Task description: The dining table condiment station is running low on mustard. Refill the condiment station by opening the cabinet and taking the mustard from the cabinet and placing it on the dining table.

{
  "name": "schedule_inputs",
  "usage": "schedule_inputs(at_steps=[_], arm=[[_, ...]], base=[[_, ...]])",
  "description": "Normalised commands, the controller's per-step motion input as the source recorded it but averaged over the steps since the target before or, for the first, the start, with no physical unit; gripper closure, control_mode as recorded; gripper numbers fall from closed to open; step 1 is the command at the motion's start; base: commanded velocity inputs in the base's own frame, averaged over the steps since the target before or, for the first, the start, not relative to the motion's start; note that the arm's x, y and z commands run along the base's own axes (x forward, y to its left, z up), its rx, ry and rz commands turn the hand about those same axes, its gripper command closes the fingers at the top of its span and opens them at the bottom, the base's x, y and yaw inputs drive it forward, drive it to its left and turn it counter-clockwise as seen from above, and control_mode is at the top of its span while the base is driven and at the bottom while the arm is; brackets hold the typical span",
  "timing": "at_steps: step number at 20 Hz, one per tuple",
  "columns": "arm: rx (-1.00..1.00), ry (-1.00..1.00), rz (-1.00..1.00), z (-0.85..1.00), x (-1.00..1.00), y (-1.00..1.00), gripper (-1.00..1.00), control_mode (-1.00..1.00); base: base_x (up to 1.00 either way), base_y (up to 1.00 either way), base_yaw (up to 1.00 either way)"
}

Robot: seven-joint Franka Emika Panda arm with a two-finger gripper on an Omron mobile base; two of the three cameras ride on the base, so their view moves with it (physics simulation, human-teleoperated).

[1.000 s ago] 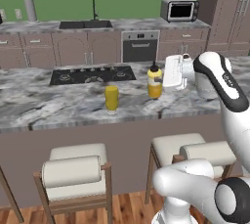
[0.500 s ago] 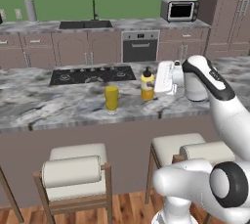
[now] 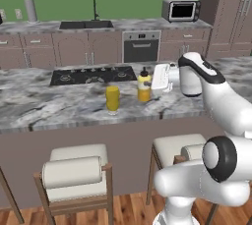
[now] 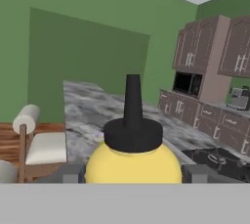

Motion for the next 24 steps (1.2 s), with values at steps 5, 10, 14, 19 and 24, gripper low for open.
schedule_inputs(at_steps=[5, 10, 14, 19, 24], arm=[[0.00, 0.00, 0.03, -0.36, 0.23, 0.00, 1.00, -1.00], [0.00, 0.00, 0.02, -0.36, 0.13, 0.00, 1.00, -1.00], [0.00, 0.01, 0.02, -0.33, 0.27, 0.00, 1.00, -1.00], [0.00, 0.01, 0.03, -0.34, 0.48, 0.00, 1.00, -1.00], [0.01, 0.00, 0.03, -0.32, 0.50, 0.00, 1.00, -1.00]], base=[[0.00, 0.00, 0.00], [0.00, 0.00, 0.00], [0.00, 0.00, 0.00], [0.00, 0.00, 0.00], [0.00, 0.00, 0.00]])
